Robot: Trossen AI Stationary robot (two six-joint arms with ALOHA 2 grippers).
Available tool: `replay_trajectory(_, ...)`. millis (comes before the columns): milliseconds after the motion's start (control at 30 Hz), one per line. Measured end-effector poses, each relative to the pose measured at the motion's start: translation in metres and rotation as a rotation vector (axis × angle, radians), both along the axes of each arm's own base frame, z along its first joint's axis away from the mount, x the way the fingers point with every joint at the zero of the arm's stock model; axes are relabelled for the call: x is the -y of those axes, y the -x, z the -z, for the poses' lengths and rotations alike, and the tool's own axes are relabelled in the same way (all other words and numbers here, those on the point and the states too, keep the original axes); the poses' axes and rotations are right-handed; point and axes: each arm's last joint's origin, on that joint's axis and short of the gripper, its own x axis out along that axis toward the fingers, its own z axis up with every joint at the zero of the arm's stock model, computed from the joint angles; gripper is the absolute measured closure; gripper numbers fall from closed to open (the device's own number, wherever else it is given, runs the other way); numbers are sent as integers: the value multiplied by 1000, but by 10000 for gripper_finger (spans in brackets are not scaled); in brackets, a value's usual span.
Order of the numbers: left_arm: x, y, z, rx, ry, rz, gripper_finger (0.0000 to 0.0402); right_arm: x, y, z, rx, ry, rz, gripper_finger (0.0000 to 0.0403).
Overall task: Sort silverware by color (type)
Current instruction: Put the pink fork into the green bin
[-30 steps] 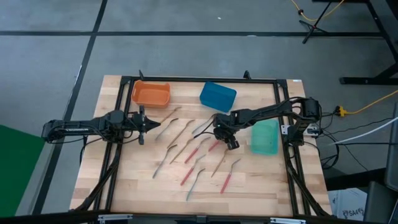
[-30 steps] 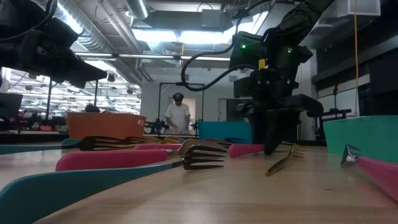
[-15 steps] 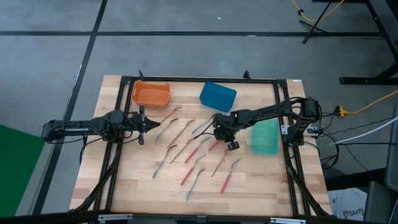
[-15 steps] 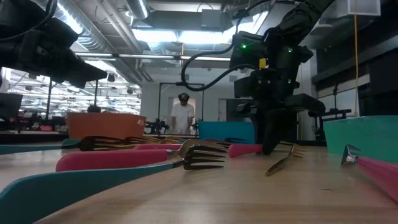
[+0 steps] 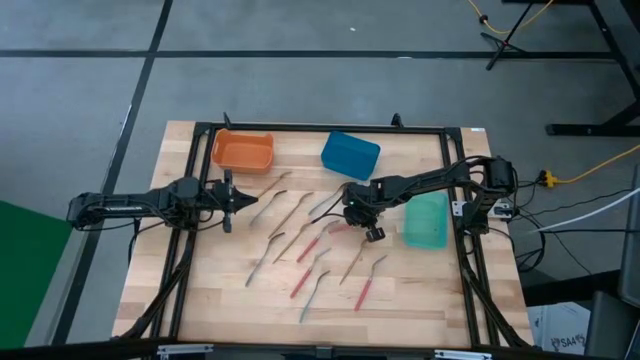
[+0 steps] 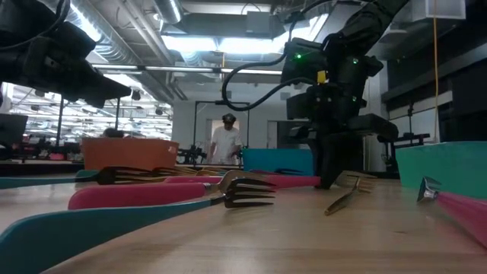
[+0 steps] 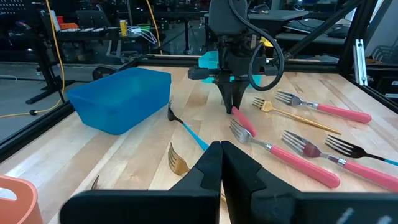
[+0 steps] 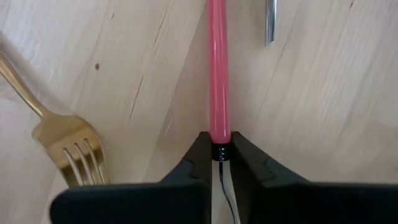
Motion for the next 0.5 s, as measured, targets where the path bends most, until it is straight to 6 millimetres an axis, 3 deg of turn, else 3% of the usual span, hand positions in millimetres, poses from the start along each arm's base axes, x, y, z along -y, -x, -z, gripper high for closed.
replay_trajectory(300,0,0,0,0,0,0,401,0,1,-2,3,1,0,387)
replay_trajectory(500,0,0,0,0,0,0,401,0,6,-16,24,18,5,388)
